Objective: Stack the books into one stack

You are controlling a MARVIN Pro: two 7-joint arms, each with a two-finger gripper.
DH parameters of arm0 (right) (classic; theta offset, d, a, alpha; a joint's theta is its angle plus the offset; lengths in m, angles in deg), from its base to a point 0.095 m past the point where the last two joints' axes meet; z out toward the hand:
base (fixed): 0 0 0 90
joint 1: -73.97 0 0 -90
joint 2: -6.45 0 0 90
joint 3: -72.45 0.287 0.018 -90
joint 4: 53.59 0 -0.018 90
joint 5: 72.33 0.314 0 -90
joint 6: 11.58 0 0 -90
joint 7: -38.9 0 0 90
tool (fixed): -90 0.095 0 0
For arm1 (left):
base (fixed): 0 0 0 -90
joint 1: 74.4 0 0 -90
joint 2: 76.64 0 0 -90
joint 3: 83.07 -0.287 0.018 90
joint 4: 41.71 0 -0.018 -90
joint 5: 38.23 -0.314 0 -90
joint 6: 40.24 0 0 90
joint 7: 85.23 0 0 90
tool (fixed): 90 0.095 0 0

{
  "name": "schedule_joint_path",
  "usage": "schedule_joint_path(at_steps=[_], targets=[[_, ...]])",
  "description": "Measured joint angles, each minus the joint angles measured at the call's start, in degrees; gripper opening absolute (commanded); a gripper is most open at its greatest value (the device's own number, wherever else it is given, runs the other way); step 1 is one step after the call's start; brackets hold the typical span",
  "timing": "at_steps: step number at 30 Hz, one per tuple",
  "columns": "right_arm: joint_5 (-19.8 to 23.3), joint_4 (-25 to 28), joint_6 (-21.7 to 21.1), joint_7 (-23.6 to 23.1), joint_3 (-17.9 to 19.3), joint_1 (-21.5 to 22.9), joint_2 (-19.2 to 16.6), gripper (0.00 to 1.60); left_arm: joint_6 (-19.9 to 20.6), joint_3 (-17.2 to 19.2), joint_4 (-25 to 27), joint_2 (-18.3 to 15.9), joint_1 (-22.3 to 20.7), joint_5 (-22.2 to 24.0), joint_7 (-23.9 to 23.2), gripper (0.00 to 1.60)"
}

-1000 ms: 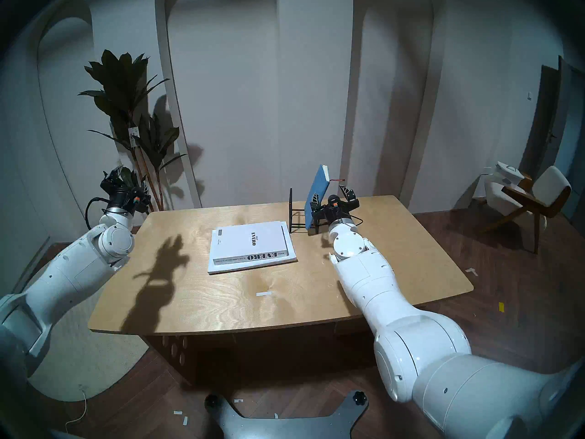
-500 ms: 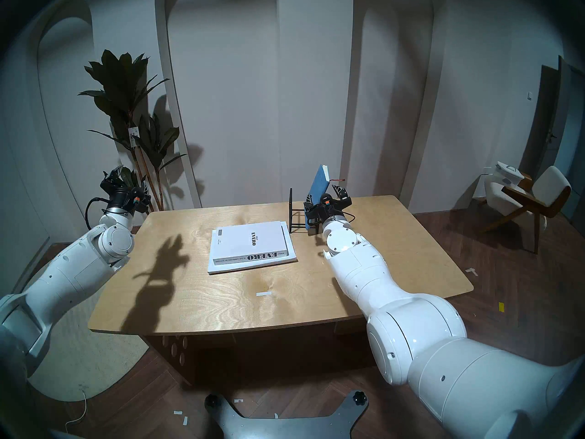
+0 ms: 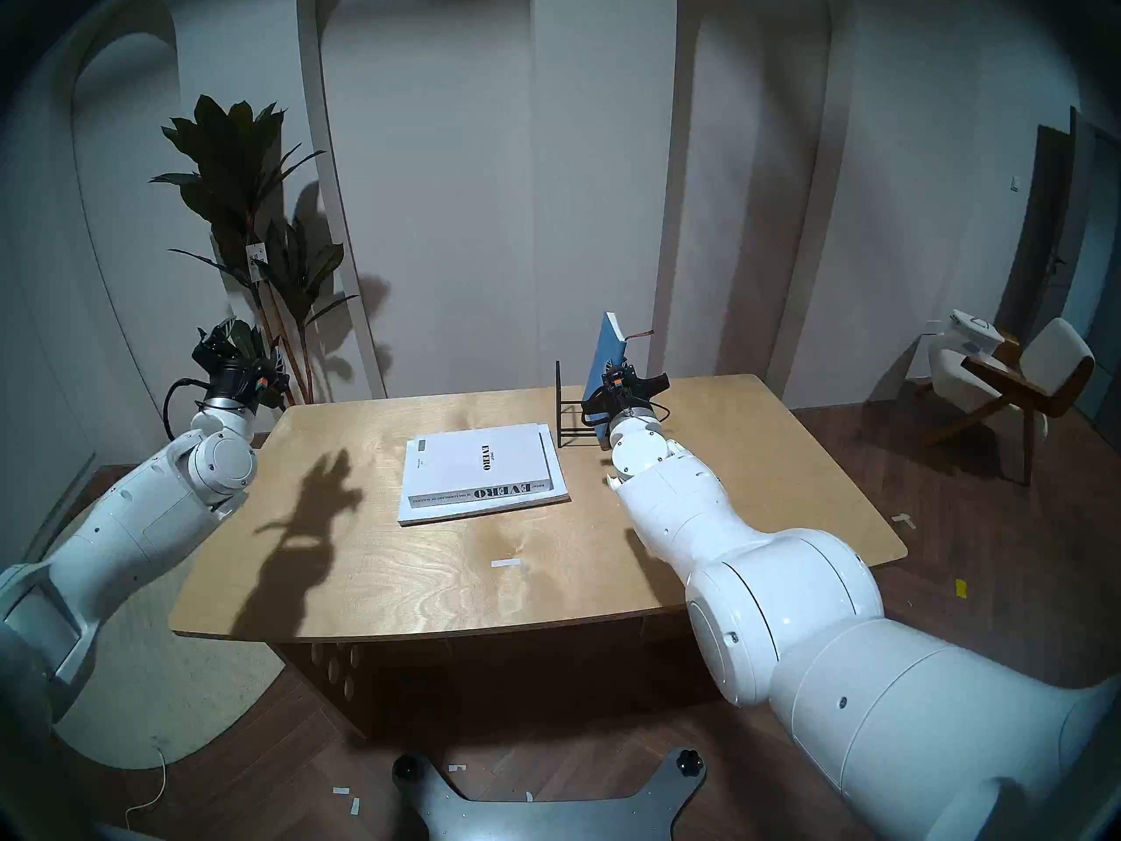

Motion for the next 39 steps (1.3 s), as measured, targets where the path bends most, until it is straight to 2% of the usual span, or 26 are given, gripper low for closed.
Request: schedule_joint_path(at_steps=[10, 28, 32, 39], targets=[[-0.8, 0.6, 2.8, 7.5, 0.4, 0.4, 0.8, 0.00, 0.0, 0.0, 0.0, 0.0, 0.0, 0.0, 0.0, 1.60], [-4.4, 5.4, 9.8, 14.7, -2.1, 1.6, 0.8, 0.00, -0.1, 0.0, 0.0, 0.0, 0.0, -0.1, 0.0, 1.60], [-5.8, 8.0, 11.8, 16.1, -3.2, 1.7, 0.7, 0.00, -0.1, 0.0, 0.0, 0.0, 0.0, -0.1, 0.0, 1.60], [-11.1, 12.6, 15.3, 19.4, -6.8, 1.5, -0.4, 0.00, -0.1, 0.0, 0.0, 0.0, 0.1, -0.1, 0.0, 1.60]])
